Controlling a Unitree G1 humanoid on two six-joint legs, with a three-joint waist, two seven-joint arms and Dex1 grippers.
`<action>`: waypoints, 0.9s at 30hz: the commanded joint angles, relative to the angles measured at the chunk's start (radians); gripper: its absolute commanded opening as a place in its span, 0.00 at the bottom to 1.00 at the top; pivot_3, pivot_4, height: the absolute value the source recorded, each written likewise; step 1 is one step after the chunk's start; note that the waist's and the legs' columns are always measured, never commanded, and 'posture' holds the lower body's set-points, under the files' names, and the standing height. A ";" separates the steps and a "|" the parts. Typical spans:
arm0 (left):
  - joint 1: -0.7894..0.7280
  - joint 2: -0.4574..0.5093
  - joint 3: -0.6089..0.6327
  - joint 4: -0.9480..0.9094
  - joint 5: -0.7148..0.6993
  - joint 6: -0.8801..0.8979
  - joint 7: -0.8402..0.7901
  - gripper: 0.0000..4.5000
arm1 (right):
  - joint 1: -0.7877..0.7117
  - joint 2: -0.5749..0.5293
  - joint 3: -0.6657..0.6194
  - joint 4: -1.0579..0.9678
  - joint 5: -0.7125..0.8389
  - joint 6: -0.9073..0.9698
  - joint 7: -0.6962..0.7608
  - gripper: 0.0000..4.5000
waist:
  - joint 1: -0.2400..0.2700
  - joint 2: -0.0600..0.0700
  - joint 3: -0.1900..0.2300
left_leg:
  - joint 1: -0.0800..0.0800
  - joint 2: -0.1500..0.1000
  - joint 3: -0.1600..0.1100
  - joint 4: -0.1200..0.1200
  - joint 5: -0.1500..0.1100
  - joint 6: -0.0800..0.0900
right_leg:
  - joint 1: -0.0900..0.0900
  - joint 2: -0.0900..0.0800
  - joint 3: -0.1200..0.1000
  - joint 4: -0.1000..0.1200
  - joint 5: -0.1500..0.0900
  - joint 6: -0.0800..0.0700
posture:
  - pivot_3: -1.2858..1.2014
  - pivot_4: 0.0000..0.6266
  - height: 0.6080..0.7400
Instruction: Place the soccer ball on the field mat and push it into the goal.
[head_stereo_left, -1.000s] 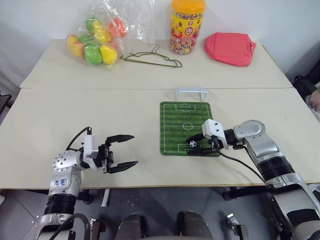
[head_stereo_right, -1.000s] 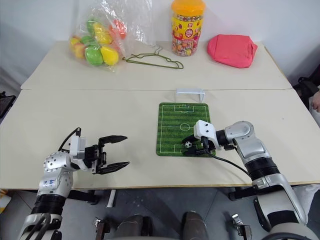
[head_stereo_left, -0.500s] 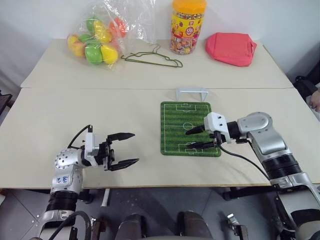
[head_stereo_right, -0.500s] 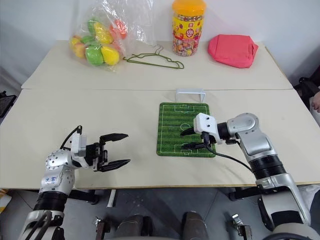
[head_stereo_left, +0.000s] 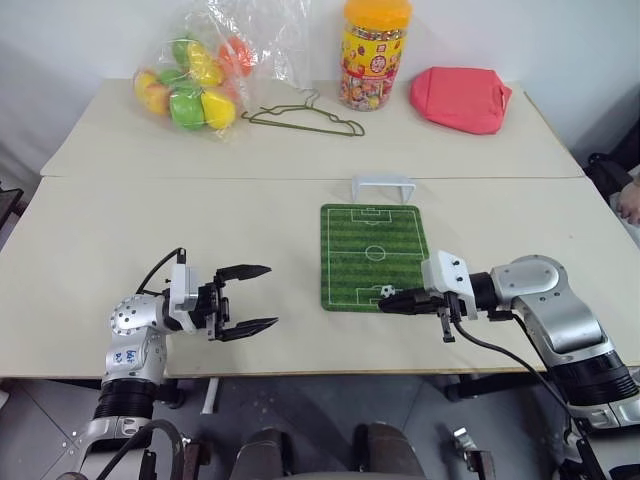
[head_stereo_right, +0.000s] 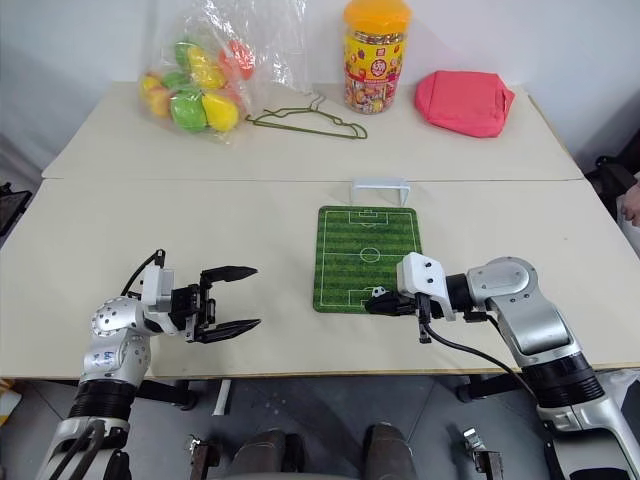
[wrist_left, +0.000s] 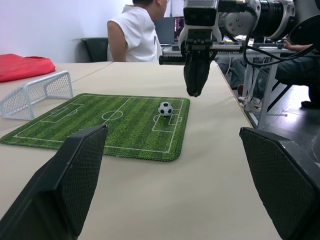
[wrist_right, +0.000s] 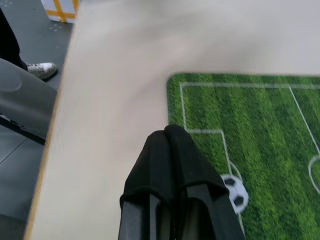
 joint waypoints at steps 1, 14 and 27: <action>-0.009 0.001 0.001 -0.006 -0.014 0.000 -0.006 1.00 | -0.063 0.043 0.028 0.129 -0.038 -0.068 -0.012 0.01 | -0.002 0.000 0.000 | 0.000 0.000 0.000 0.000 0.000 0.000 | 0.001 0.000 0.000 0.000 0.000 0.000 | 0.52 0.24 1.00; -0.037 0.028 0.019 0.016 -0.007 -0.010 0.005 1.00 | -0.502 0.136 -0.042 0.713 -0.147 -0.385 -0.182 0.01 | -0.005 0.006 0.005 | 0.000 0.000 -0.004 0.000 0.000 0.000 | 0.002 0.000 -0.004 0.000 0.000 0.000 | 0.52 0.24 1.00; -0.026 0.024 0.063 -0.026 -0.008 0.155 0.289 1.00 | -0.244 -0.026 -0.207 0.388 -0.004 -0.098 -0.153 0.01 | 0.000 0.006 0.005 | -0.001 -0.002 -0.009 0.000 0.000 0.000 | 0.004 -0.001 -0.006 0.000 0.000 0.000 | 0.52 0.24 1.00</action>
